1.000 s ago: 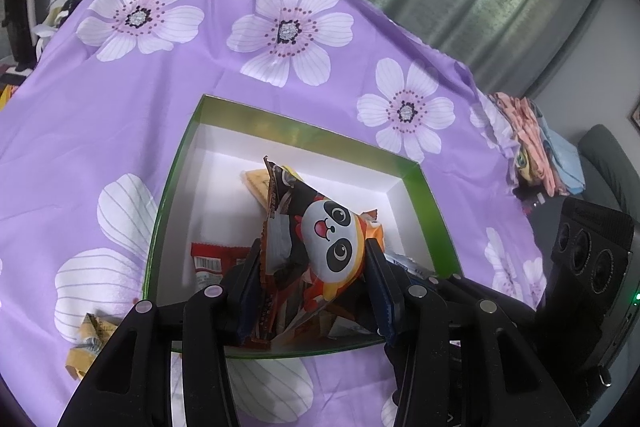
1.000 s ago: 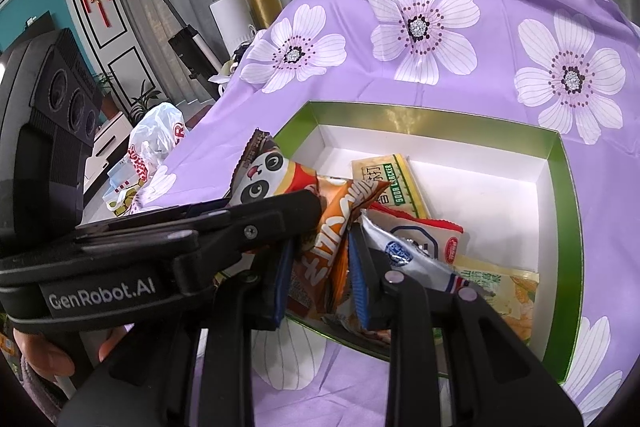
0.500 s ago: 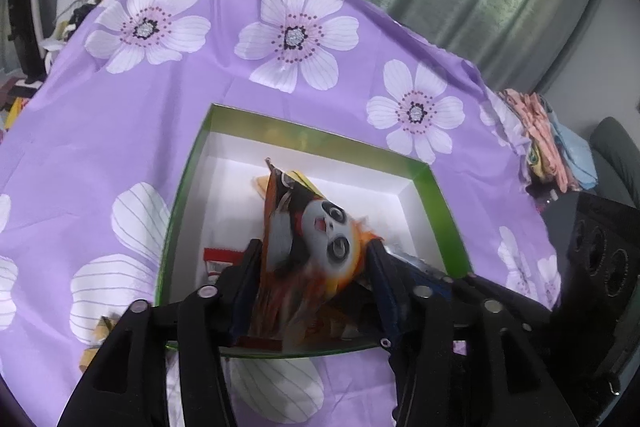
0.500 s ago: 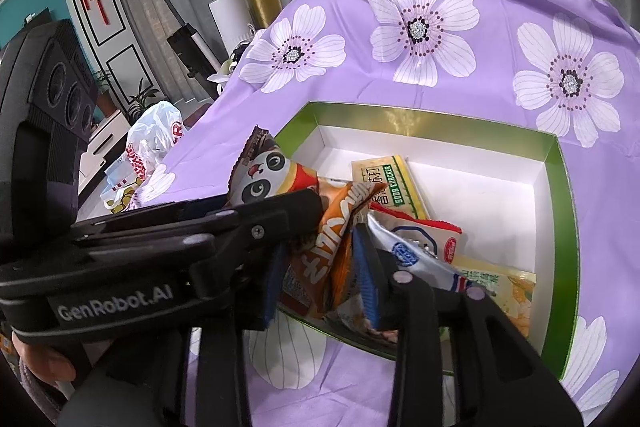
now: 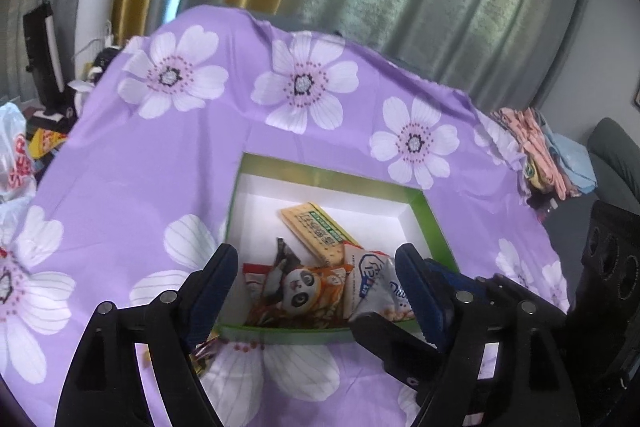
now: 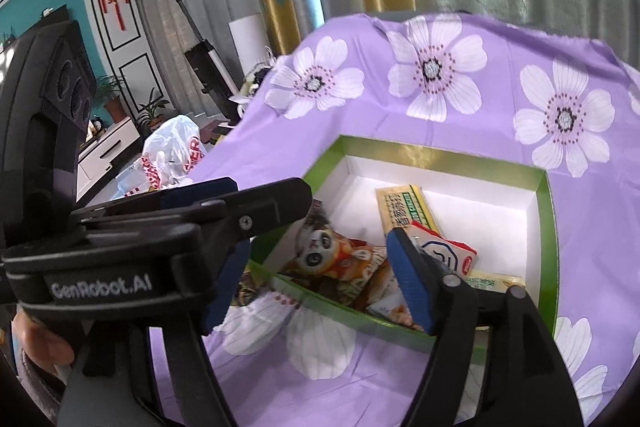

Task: Organize snacks
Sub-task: 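Reach the right gripper to the gold-wrapped snack pack and grasp it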

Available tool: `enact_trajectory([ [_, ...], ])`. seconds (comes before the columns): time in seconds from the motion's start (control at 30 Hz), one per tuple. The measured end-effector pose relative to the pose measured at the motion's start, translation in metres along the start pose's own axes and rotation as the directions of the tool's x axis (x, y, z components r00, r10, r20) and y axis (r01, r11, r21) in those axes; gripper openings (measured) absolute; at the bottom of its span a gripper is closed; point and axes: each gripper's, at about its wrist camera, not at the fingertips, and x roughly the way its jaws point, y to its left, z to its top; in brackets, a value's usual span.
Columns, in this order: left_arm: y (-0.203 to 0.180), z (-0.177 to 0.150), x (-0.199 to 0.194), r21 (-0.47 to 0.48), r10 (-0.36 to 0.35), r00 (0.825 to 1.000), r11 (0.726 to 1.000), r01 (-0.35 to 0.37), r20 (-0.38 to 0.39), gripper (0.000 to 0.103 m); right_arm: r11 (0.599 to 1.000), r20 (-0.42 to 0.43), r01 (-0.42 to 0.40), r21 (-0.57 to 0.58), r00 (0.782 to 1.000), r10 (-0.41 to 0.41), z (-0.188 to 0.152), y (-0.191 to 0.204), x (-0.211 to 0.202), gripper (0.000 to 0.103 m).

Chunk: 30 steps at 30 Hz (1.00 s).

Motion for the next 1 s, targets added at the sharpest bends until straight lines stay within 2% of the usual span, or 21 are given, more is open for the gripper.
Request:
enact_trajectory([
  [0.1, 0.003, -0.004, -0.012, 0.000, 0.011, 1.000, 1.000, -0.011, 0.015, 0.083, 1.000, 0.018, 0.002, -0.014, 1.000, -0.001, -0.002, 0.012, -0.011, 0.082],
  [0.17, 0.003, -0.007, -0.018, 0.002, 0.020, 1.000, 1.000, -0.020, 0.020, 0.098, 1.000, 0.025, 0.004, -0.021, 1.000, -0.004, -0.004, 0.018, -0.018, 0.087],
  [0.2, 0.003, -0.009, -0.021, 0.005, 0.021, 1.000, 1.000, -0.021, 0.023, 0.100, 1.000, 0.027, 0.001, -0.023, 1.000, -0.001, -0.006, 0.021, -0.021, 0.088],
  [0.37, 0.008, -0.014, -0.037, 0.003, 0.013, 0.999, 1.000, -0.013, 0.030, 0.100, 1.000, 0.002, -0.025, -0.009, 1.000, 0.025, -0.018, 0.031, -0.027, 0.093],
  [0.53, 0.023, -0.015, -0.050, -0.024, -0.050, 0.999, 0.998, 0.050, 0.015, 0.102, 0.997, -0.030, -0.071, 0.017, 0.997, 0.071, -0.037, 0.038, -0.032, 0.099],
  [0.6, 0.035, -0.016, -0.054, -0.061, -0.082, 0.997, 0.995, 0.082, 0.004, 0.102, 0.996, -0.050, -0.088, 0.022, 0.995, 0.089, -0.042, 0.042, -0.031, 0.099],
  [0.77, 0.077, -0.018, -0.057, -0.192, -0.109, 0.994, 0.976, 0.104, -0.015, 0.102, 0.994, -0.085, -0.100, 0.044, 0.991, 0.103, -0.060, 0.047, -0.027, 0.100],
  [0.83, 0.100, -0.022, -0.054, -0.256, -0.082, 0.996, 0.964, 0.071, -0.032, 0.102, 0.994, -0.099, -0.095, 0.058, 0.990, 0.100, -0.069, 0.047, -0.024, 0.102],
  [0.9, 0.117, -0.026, -0.052, -0.292, -0.024, 0.999, 0.956, 0.017, -0.022, 0.102, 0.993, -0.122, -0.092, 0.079, 0.987, 0.101, -0.078, 0.045, -0.019, 0.102],
  [0.97, 0.129, -0.032, -0.051, -0.301, 0.015, 1.000, 0.953, -0.016, -0.008, 0.102, 0.990, -0.139, -0.098, 0.106, 0.984, 0.112, -0.085, 0.042, -0.012, 0.102],
  [1.0, 0.132, -0.033, -0.049, -0.299, 0.008, 1.000, 0.954, -0.014, -0.019, 0.102, 0.988, -0.143, -0.102, 0.117, 0.983, 0.118, -0.087, 0.041, -0.010, 0.102],
])
